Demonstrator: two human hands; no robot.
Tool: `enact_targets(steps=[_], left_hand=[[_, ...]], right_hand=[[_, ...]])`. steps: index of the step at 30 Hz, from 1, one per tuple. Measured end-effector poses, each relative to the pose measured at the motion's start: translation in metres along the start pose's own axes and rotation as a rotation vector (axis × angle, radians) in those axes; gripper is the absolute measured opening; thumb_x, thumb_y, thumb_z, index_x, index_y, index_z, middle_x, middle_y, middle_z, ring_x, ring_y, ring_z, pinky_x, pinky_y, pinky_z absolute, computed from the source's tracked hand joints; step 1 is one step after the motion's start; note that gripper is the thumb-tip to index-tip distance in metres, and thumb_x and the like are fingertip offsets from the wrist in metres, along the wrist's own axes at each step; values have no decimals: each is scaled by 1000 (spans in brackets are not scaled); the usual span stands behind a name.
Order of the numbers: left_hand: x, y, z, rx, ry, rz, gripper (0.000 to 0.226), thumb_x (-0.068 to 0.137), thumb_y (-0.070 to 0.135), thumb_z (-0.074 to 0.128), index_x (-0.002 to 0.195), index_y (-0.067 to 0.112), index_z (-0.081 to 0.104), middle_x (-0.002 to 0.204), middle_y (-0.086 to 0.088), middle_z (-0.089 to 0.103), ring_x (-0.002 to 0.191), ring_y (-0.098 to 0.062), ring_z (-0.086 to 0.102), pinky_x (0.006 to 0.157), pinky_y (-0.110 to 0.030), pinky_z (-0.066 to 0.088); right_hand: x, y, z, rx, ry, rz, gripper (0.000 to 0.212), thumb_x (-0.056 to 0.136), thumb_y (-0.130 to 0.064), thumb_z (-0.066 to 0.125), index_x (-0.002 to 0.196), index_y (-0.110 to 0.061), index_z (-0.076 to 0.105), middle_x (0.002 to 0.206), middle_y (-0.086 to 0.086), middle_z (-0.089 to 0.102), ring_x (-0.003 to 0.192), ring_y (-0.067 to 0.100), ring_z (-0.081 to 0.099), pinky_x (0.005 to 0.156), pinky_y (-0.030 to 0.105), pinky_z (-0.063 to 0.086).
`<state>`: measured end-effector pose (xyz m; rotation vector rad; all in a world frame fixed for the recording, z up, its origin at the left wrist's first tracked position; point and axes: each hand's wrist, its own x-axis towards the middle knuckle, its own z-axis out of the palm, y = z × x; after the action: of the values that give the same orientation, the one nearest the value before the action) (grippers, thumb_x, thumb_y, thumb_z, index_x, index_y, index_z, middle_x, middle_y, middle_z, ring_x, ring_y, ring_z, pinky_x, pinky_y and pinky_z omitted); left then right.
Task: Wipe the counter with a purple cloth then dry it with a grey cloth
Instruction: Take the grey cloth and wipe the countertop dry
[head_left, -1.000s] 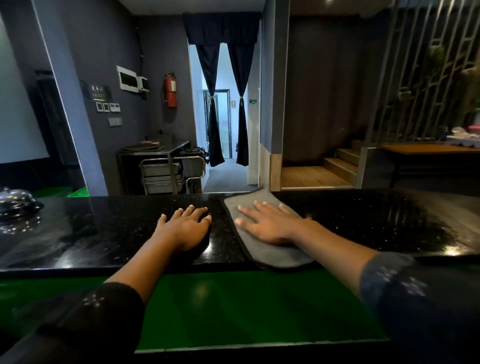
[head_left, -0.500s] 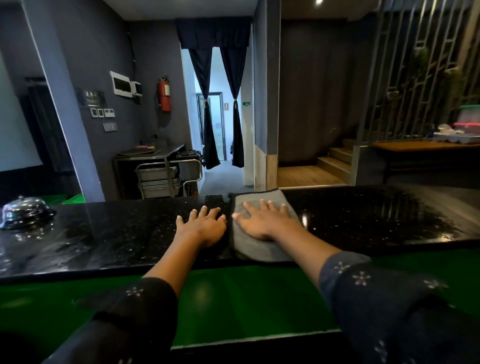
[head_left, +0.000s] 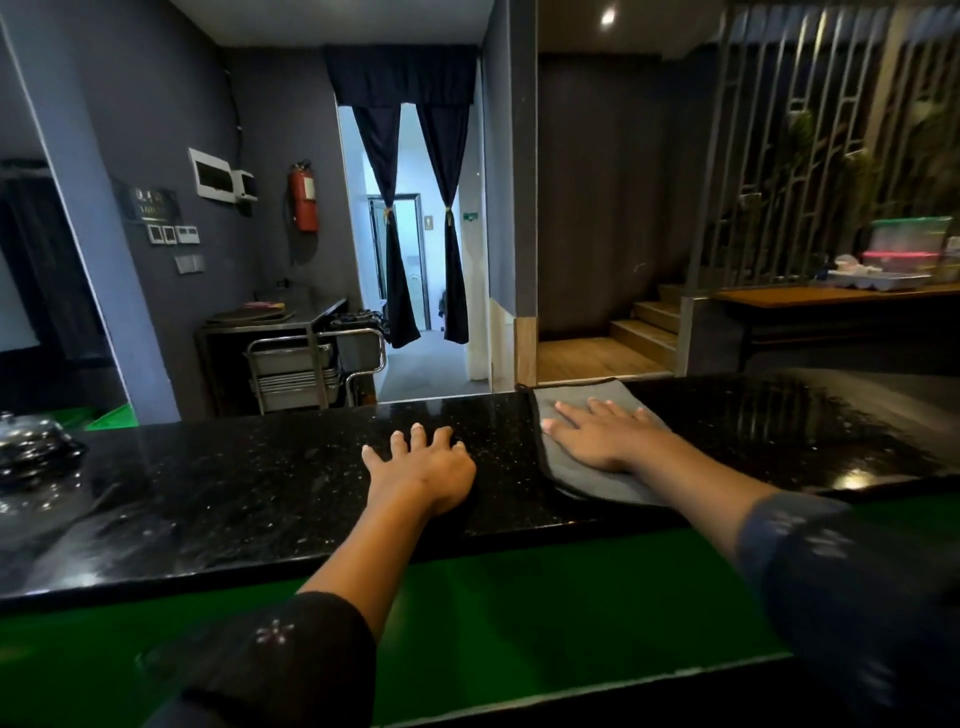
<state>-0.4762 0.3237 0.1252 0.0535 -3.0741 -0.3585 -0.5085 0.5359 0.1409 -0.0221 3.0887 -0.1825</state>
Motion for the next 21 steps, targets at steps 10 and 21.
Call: enact_targets(steps=[10,21], left_hand=[[-2,-1,-3,31,-17,4,56,98,46,17,151,28,13,160,-3,3,147,-30,1,112,-59,-5],[-6,4,0,28,8,-16,56,98,44,14,152,27,12,160,-5,2,147,-30,-1,113,-58,-7]], right_hand=[[-82,-22,15,29,13,-239,66,90,-72,7,151,-46,9,163,-3,5,149,18,5,119,50,1],[-31,29,4,36,20,-62,67,90,-72,7,151,-45,10,163,-1,3,150,22,4,118,52,2]])
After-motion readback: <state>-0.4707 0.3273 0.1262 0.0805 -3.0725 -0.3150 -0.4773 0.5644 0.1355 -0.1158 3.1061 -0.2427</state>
